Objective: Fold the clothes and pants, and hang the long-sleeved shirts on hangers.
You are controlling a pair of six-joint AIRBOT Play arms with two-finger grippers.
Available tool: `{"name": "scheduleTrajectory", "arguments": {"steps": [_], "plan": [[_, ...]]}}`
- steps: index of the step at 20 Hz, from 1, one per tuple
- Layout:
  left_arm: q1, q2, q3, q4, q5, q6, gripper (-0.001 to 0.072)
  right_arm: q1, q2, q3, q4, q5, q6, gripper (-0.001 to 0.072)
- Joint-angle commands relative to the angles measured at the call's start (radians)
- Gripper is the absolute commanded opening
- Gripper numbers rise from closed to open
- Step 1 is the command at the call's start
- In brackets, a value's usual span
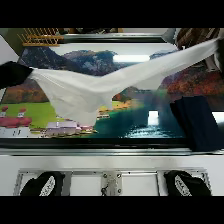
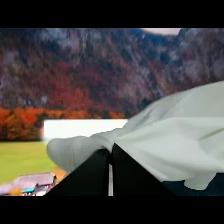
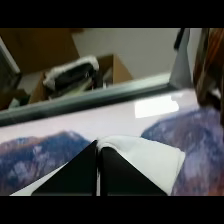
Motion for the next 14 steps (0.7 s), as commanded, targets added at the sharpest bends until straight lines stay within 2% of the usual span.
{"name": "scheduleTrajectory", "arguments": {"steps": [1, 5, 8, 11, 14], "plan": [[0.006, 0.237, 0.032, 0.004, -0.014, -0.07, 0.0005, -0.024, 0.091, 0.183, -0.021, 0.056, -0.024, 0.0011], [0.006, 0.376, 0.032, 0.012, -0.023, -0.201, 0.0005, -0.024, 0.143, 0.193, -0.019, 0.082, -0.021, 0.0011], [0.006, 0.364, 0.031, 0.041, -0.102, -0.25, 0.0005, -0.023, 0.106, 0.193, 0.001, 0.179, -0.02, 0.0011], [0.006, 0.272, -0.056, 0.09, -0.154, -0.291, 0.0005, -0.003, -0.027, 0.192, 0.053, 0.291, -0.02, 0.0011], [0.004, 0.121, -0.237, 0.089, -0.035, -0.286, 0.0005, 0.116, -0.252, 0.192, 0.01, 0.305, -0.02, 0.001]]}}
